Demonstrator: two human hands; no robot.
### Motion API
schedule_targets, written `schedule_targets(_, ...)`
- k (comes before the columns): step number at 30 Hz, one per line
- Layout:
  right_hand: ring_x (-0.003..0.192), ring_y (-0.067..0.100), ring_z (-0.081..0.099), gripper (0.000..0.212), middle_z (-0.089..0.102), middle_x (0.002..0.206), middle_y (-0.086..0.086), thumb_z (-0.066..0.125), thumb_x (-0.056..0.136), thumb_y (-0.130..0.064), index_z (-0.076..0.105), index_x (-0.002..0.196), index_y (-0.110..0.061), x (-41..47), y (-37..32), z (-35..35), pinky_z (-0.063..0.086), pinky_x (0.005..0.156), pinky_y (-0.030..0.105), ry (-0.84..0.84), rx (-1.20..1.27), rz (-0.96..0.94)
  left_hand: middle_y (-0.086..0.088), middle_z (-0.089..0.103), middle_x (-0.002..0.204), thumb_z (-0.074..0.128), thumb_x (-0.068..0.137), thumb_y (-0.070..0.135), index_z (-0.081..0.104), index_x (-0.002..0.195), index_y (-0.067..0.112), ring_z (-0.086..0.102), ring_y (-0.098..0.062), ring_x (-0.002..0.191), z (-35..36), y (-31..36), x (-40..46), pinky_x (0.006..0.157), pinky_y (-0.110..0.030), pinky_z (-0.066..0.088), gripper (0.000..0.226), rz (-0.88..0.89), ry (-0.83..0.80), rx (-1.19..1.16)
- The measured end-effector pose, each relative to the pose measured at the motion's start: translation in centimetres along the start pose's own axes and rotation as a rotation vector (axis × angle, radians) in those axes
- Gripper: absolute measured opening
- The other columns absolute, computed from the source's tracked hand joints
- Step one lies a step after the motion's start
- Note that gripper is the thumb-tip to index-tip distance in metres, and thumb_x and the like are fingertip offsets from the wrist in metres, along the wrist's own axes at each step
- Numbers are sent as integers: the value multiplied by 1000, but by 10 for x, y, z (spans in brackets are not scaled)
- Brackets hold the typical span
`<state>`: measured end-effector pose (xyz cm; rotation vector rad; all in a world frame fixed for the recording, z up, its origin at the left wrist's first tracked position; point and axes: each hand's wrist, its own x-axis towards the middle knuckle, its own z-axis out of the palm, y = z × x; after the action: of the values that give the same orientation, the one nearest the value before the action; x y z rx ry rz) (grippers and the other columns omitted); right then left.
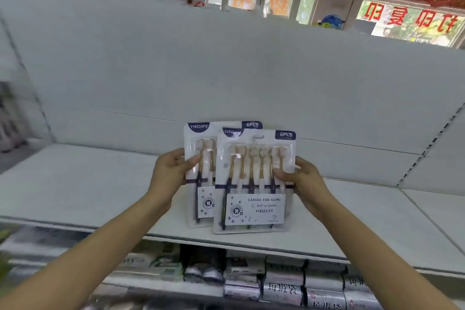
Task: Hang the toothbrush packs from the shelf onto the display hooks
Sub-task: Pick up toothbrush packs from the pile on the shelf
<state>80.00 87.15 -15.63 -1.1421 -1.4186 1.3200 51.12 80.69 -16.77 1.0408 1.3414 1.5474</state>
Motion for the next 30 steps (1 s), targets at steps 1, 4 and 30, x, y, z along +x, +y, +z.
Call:
schedule_targets(1, 97, 34, 73, 39, 75, 107, 13, 73, 84, -4, 63, 122, -10, -1, -5, 24, 60, 78, 46, -30, 2, -18, -8, 78, 95, 67, 93, 18, 74, 106, 22, 73, -33, 93, -25, 5, -4, 85, -48, 57, 15, 23, 18, 9)
schedule_targets(4, 98, 31, 73, 41, 75, 108, 13, 72, 85, -2, 62, 123, -11, -9, -18, 100, 58, 77, 39, -108, 15, -77, -6, 78, 95, 66, 93, 20, 72, 109, 19, 73, -29, 92, -103, 17, -18, 80, -41, 57, 17, 79, 92, 23)
schedule_targets(30, 96, 15, 74, 30, 77, 104, 1, 69, 86, 2, 69, 113, -12, -63, -15, 607, 57, 75, 23, -519, 67, -182, -8, 76, 106, 59, 95, 6, 69, 112, 15, 74, -21, 92, -629, 16, -100, 76, -31, 61, 21, 177, 488, 63)
